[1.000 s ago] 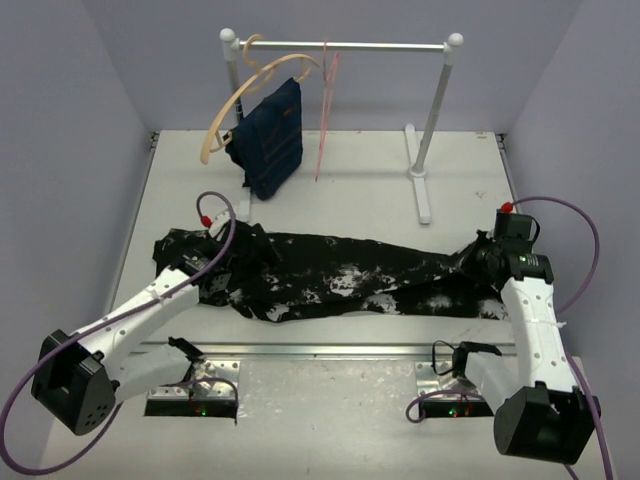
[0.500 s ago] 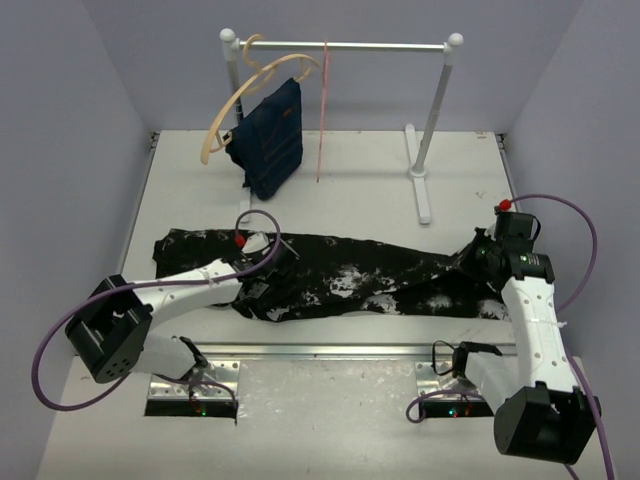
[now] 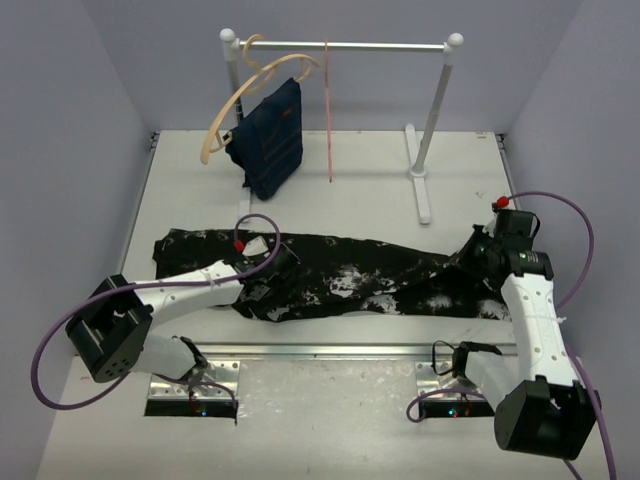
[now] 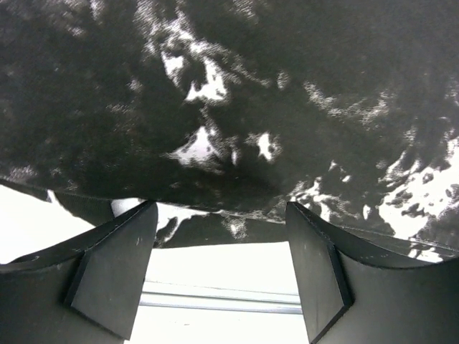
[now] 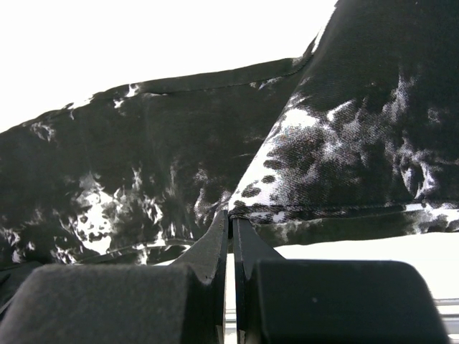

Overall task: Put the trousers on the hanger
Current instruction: Fold the trousers at the center of the board.

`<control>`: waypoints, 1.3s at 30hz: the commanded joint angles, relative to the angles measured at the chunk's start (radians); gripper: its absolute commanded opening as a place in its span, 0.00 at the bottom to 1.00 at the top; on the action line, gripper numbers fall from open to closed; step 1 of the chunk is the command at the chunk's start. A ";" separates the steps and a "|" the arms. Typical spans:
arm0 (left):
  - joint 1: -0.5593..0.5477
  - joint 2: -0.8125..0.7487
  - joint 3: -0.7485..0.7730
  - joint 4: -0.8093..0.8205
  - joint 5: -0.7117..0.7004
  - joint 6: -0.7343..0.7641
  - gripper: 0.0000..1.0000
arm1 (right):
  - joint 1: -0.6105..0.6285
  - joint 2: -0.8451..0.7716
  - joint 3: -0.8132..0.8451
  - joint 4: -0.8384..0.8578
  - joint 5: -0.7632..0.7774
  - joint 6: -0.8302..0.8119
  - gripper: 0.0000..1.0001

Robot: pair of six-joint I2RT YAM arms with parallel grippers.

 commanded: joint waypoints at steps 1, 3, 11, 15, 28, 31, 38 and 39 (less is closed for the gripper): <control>-0.022 0.016 0.013 -0.019 -0.035 -0.058 0.68 | -0.002 -0.002 0.006 0.056 -0.037 -0.014 0.00; -0.022 0.052 0.026 -0.014 -0.047 -0.061 0.66 | -0.002 0.003 0.005 0.064 -0.048 -0.015 0.00; -0.024 0.095 0.039 -0.013 -0.068 -0.059 0.35 | -0.002 0.009 -0.002 0.077 -0.052 -0.020 0.00; -0.024 0.066 0.049 -0.043 -0.106 -0.056 0.09 | -0.002 0.000 0.001 0.070 -0.049 -0.024 0.00; -0.024 -0.193 0.093 -0.274 -0.305 -0.055 0.00 | -0.003 -0.040 -0.003 0.040 0.065 -0.032 0.00; -0.025 -0.230 0.063 -0.272 -0.289 -0.044 0.00 | -0.003 -0.062 -0.010 0.034 0.116 -0.027 0.00; -0.026 -0.383 -0.060 -0.233 -0.202 0.020 0.00 | -0.002 -0.093 -0.012 0.011 0.190 -0.016 0.00; -0.026 -0.410 -0.080 -0.229 -0.195 0.025 0.00 | -0.002 -0.099 -0.015 0.014 0.192 -0.017 0.00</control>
